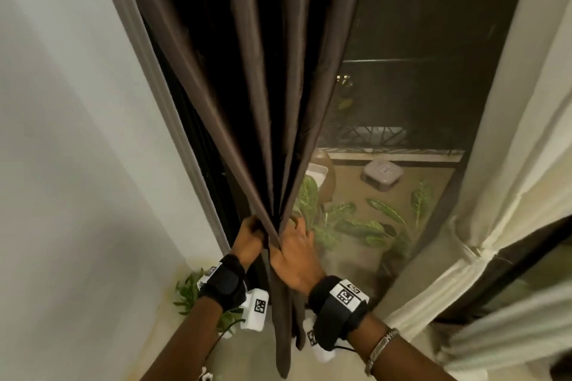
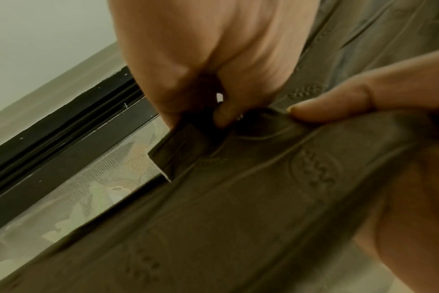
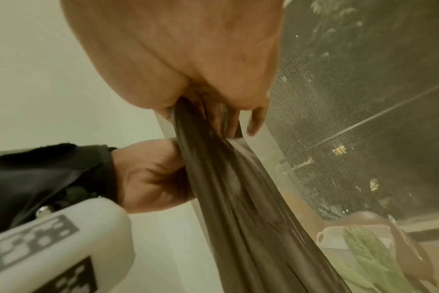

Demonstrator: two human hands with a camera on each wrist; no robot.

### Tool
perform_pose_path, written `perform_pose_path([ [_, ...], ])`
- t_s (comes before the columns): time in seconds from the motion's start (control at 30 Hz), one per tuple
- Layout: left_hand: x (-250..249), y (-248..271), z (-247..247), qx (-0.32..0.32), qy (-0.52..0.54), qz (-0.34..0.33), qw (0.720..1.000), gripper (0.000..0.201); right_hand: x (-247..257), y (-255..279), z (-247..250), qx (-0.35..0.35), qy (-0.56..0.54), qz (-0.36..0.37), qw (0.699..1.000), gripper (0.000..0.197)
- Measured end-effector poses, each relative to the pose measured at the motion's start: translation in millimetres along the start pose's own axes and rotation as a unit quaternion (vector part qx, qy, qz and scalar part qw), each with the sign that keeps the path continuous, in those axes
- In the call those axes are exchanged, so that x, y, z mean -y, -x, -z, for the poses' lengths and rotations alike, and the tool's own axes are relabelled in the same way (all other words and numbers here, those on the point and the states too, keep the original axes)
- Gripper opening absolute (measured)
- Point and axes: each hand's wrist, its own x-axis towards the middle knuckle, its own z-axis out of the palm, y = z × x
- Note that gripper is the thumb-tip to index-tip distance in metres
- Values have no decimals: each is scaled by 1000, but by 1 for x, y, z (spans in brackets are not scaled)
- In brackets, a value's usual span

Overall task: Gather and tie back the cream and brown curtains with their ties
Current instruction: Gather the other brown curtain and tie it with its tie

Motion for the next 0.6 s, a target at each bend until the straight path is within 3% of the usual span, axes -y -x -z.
perform_pose_path([
  [0.13, 1, -6, 4, -71, 76, 7, 995, 18, 3, 5, 0, 22, -69, 4, 997, 42],
  [0.2, -15, -3, 5, -74, 149, 19, 986, 31, 2, 3, 0, 35, -88, 26, 995, 52],
  [0.27, -19, 0, 3, -35, 226, 53, 972, 33, 4, -1, 3, 50, -126, 19, 991, 73],
  [0.33, -16, 4, 4, 30, 267, 47, 962, 18, 0, -6, 0, 53, -176, -18, 983, 102],
  [0.4, -5, 4, 7, 70, 248, 28, 966, 38, -8, -10, -4, 45, -222, -52, 973, 128],
  [0.47, 0, 2, 7, 55, 209, 49, 975, 12, -12, -14, -2, 28, -303, -77, 949, 152],
  [0.53, -5, 8, 0, 12, 216, 43, 975, 33, -17, -18, 7, 6, -348, -88, 933, 153],
  [0.6, -13, 13, -2, 5, 195, 42, 980, 38, -17, -22, 14, -7, -329, -78, 941, 123],
])
